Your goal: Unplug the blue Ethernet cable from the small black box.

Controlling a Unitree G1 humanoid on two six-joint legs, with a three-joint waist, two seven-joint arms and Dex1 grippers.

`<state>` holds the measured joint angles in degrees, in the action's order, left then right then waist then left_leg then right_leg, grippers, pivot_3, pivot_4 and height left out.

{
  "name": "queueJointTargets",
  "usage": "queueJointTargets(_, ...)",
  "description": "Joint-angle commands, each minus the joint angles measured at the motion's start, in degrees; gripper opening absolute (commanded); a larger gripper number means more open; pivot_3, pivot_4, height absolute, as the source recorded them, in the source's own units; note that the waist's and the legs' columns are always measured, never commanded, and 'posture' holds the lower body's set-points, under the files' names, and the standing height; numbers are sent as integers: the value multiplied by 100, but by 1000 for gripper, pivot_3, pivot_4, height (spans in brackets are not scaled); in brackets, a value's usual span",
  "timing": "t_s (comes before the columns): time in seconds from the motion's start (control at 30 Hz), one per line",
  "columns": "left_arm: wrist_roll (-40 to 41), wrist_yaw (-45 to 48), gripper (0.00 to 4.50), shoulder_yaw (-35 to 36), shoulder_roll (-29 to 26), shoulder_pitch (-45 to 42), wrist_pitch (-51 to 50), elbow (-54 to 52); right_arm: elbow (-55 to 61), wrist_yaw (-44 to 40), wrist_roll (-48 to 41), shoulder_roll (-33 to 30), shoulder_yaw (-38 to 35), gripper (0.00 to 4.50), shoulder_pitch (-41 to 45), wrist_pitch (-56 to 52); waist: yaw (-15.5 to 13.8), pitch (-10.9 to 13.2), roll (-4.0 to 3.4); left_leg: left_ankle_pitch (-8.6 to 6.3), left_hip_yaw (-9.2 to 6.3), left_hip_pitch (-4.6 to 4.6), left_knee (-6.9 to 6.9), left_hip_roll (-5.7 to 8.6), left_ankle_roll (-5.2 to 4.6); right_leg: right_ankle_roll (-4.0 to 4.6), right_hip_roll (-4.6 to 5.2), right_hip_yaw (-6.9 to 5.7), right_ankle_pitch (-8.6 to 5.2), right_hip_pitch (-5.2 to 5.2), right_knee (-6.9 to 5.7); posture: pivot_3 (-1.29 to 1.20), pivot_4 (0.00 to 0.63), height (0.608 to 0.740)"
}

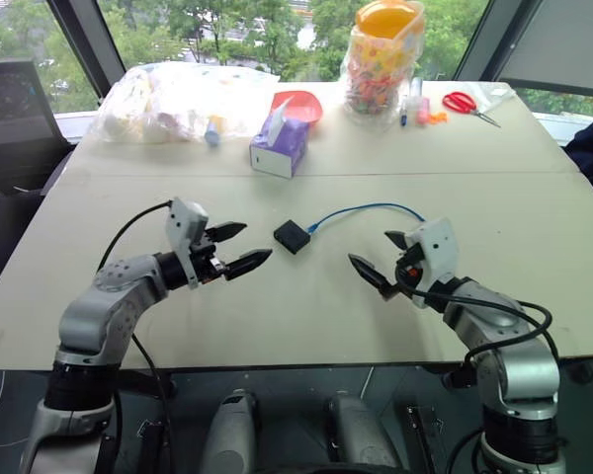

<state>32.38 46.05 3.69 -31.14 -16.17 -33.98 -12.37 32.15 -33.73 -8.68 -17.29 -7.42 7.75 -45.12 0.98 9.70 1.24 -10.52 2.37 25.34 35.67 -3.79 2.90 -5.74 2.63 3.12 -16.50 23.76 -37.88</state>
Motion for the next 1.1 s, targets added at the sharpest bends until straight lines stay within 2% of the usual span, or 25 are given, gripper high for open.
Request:
queueJointTargets(0.03,-90,166,4459,15,-145,78,276,-267,131,102,-188,-126,-46,4500,72,155,0,0,0,0,0,0,0,0,0,0,0,0,0,0,0,0,150,735)
queueJointTargets(0.5,-197,-277,4459,-58,116,207,326,-483,-129,236,-408,-509,258,4500,237,280,-8,0,0,-1,-1,2,-2,0,-2,1,0,0,0,-1,9,0,150,735)
queueJointTargets(0.8,-346,-391,4459,-123,227,260,427,-461,-781,29,-468,-965,297,4500,677,557,-10,0,0,-2,-1,2,-1,0,-3,1,0,0,0,-4,14,0,150,735)
queueJointTargets(1.0,-481,-444,4459,-150,298,145,572,-323,-1318,-288,-373,-1445,529,4500,1130,701,-13,0,1,-3,1,2,1,1,-5,1,1,0,0,-8,19,0,150,735)
queueJointTargets(1.1,-466,-483,4459,-131,354,110,597,-274,-1619,-778,-325,-1844,870,4500,1508,735,-10,1,0,-3,0,2,0,1,-6,1,1,0,0,-8,20,0,150,735)
